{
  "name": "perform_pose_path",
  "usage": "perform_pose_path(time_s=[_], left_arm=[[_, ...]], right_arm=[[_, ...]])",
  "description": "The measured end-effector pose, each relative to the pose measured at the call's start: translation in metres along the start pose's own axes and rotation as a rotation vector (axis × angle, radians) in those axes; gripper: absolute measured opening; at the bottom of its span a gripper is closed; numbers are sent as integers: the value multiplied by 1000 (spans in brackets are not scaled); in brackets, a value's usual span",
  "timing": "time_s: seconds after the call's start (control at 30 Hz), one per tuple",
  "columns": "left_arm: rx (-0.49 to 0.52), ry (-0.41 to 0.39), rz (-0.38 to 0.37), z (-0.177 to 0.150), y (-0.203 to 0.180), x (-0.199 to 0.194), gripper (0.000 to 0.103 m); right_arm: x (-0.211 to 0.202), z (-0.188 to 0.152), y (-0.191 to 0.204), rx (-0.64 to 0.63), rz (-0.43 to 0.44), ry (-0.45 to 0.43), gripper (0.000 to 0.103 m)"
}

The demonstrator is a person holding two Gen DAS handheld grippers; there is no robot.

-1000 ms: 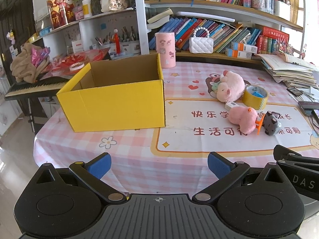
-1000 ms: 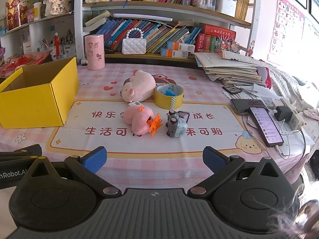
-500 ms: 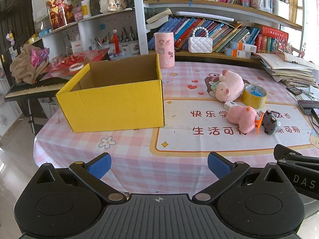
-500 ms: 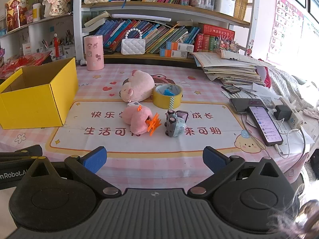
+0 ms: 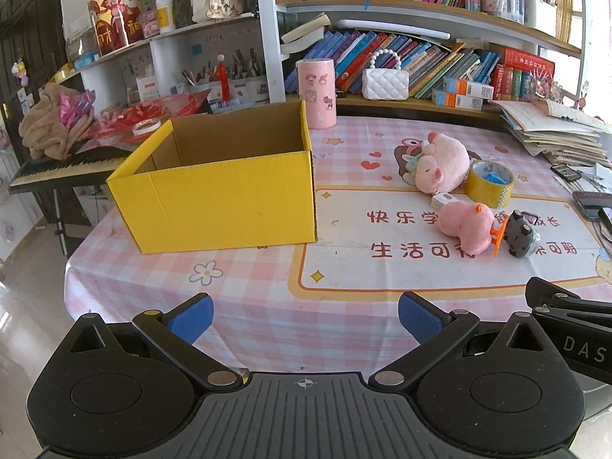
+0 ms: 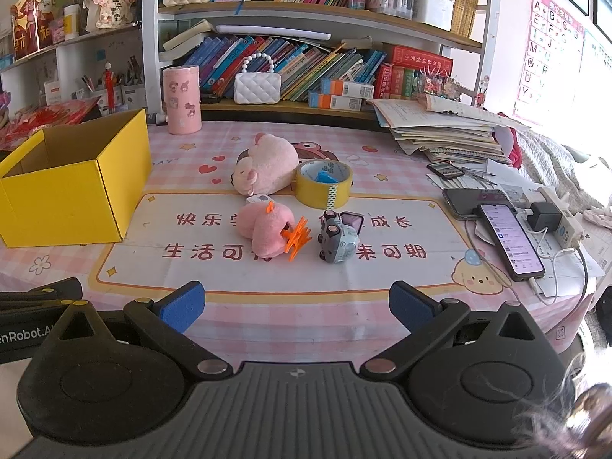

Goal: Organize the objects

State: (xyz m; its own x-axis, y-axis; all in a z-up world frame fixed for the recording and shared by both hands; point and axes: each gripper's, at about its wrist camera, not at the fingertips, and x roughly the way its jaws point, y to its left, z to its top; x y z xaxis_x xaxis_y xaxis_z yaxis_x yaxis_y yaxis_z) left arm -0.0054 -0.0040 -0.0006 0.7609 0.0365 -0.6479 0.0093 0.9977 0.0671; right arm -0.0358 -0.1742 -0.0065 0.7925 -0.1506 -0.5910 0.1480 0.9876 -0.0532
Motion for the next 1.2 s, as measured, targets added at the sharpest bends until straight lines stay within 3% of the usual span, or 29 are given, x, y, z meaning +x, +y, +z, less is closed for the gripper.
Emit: perform_pose_path(time_s=[1.2], left_arm=[[-10,57,-28,13,-22,36,103]], right_arm=[[35,9,-14,-19,11,42,103]])
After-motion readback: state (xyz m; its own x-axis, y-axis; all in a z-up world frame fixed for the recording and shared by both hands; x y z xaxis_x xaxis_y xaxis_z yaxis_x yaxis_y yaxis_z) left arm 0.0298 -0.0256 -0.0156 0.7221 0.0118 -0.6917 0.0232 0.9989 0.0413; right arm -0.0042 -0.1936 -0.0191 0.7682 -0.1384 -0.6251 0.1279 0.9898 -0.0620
